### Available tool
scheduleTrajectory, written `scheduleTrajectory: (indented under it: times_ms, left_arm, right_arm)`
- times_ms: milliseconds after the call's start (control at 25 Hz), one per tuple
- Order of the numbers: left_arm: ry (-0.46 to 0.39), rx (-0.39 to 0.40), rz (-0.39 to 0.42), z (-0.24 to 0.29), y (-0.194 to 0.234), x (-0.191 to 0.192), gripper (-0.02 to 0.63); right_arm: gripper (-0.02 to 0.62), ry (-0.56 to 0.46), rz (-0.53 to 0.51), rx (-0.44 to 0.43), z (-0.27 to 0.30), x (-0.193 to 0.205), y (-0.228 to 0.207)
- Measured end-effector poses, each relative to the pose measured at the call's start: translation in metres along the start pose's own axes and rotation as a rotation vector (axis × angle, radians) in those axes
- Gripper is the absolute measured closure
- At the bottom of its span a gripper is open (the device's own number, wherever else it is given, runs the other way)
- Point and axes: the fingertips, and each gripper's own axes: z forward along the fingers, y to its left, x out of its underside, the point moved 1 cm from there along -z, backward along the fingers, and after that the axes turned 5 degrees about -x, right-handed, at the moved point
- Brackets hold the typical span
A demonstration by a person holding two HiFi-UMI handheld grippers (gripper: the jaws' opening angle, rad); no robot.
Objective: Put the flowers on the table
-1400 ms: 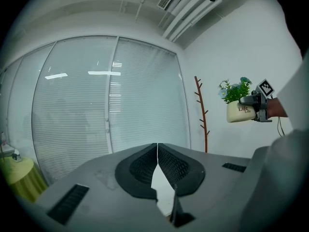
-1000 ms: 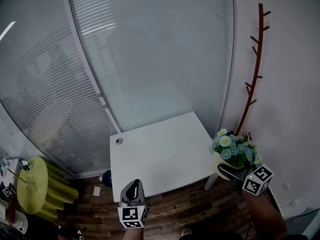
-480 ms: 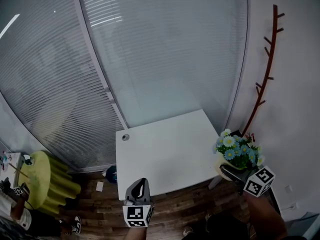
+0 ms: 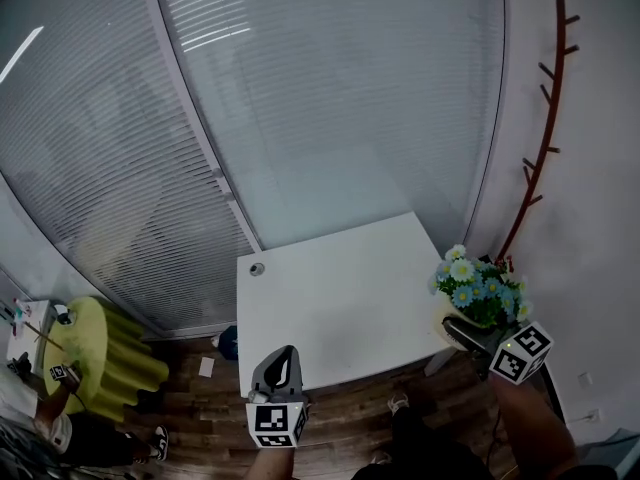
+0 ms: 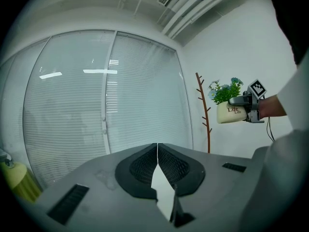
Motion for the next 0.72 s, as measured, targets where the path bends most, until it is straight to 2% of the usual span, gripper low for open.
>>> scheduleTrajectory:
  times_ms: [160, 400, 720]
  left_arm:
    - [-0.002, -0.020, 0.029, 0.011, 0.011, -0.005, 0.597]
    - [0.010, -0.043, 0.019, 0.048, 0.020, -0.007, 0.597]
    - [0.018, -0.088, 0.024, 0.093, 0.038, -0.028, 0.597]
  right_arm:
    - [0.080, -0.009, -0.003, -0.020, 0.017, -0.004, -0.013]
    - [0.080, -0.030, 0.007, -0.048, 0.052, -0.010, -0.042]
    - [0.080, -0.025, 0.034, -0.093, 0.109, -0.017, -0.074]
